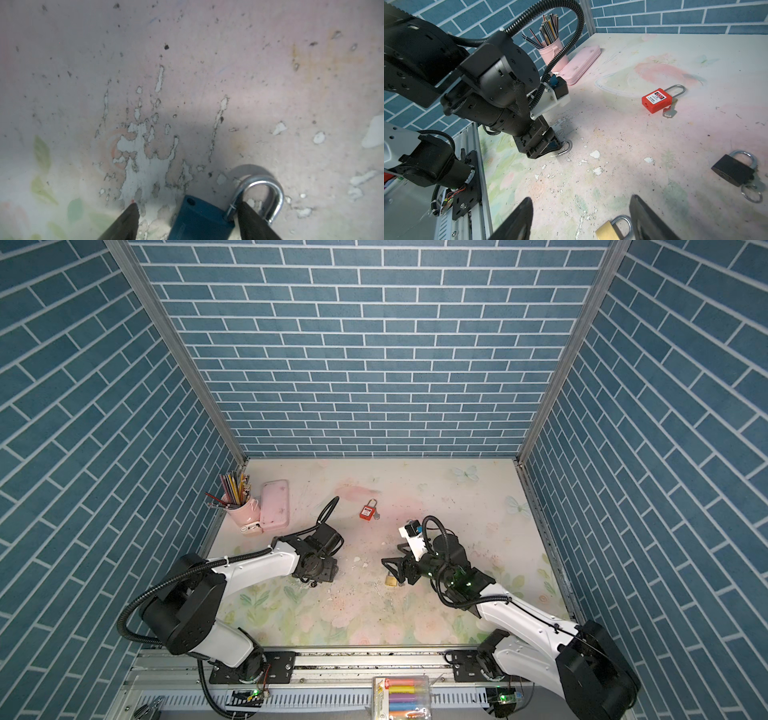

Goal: Lock with the key

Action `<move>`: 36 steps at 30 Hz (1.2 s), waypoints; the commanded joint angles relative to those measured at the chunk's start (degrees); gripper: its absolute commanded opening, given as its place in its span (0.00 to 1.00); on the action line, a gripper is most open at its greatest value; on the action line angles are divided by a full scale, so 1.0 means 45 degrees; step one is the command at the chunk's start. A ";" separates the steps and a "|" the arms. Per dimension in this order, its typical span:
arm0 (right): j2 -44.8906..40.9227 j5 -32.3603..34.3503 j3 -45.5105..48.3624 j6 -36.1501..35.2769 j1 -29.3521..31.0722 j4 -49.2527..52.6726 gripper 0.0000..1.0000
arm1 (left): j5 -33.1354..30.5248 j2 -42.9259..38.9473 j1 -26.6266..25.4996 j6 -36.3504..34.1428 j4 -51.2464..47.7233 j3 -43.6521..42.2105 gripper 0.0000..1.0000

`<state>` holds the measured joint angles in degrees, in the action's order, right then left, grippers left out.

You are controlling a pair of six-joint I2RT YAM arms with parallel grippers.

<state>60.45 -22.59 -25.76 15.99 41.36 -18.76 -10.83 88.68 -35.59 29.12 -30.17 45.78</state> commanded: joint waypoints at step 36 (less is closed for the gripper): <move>-0.0079 0.0507 0.0060 -0.0368 -0.0111 -0.0438 0.74 | 0.1805 -0.0619 -0.0458 0.2190 0.0317 -0.1990 0.48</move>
<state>60.49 -20.95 -25.76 16.01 41.08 -19.03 -6.00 83.48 -36.93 37.39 -25.04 39.44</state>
